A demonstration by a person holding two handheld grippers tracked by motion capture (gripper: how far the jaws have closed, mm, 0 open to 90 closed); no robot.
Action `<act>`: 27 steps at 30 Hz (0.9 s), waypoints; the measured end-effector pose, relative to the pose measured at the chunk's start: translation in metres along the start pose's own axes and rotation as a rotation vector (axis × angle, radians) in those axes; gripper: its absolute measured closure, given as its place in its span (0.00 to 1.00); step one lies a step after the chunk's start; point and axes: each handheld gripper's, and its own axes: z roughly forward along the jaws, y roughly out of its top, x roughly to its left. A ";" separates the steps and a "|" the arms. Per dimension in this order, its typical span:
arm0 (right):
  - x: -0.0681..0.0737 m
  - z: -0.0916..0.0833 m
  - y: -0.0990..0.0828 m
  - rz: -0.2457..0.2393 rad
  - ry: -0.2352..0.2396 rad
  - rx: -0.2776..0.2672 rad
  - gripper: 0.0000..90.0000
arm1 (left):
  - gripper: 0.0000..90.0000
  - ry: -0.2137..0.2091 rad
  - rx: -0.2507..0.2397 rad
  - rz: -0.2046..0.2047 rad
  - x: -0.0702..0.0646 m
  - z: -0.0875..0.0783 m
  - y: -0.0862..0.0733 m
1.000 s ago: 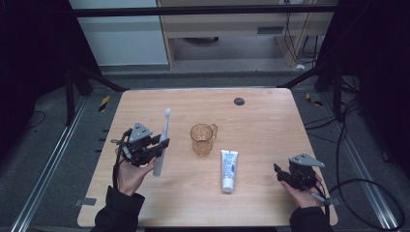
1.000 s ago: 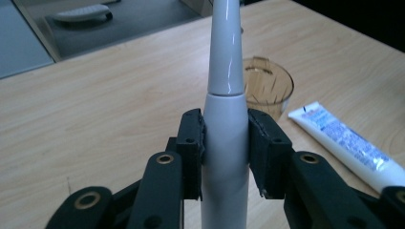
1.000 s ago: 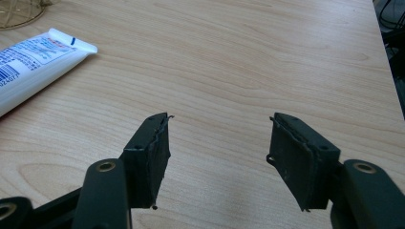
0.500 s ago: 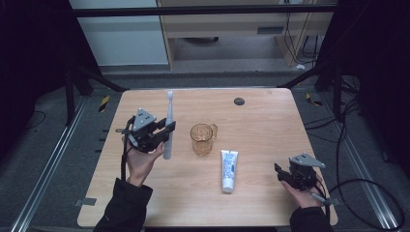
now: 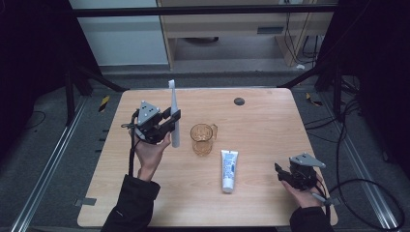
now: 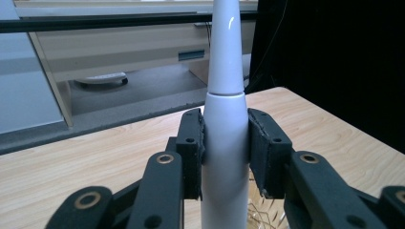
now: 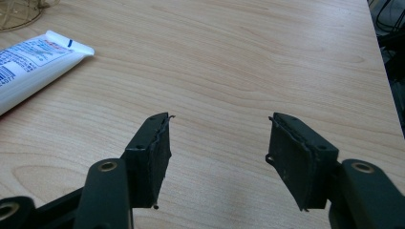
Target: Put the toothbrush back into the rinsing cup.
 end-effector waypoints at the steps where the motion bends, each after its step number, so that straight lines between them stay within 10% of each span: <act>1: 0.000 0.000 0.000 -0.001 -0.001 0.000 0.44 | 0.75 0.002 -0.008 -0.002 0.000 0.001 0.000; 27: -0.003 0.002 -0.001 0.006 0.001 0.002 0.44 | 0.75 -0.003 -0.158 -0.032 -0.012 0.028 0.015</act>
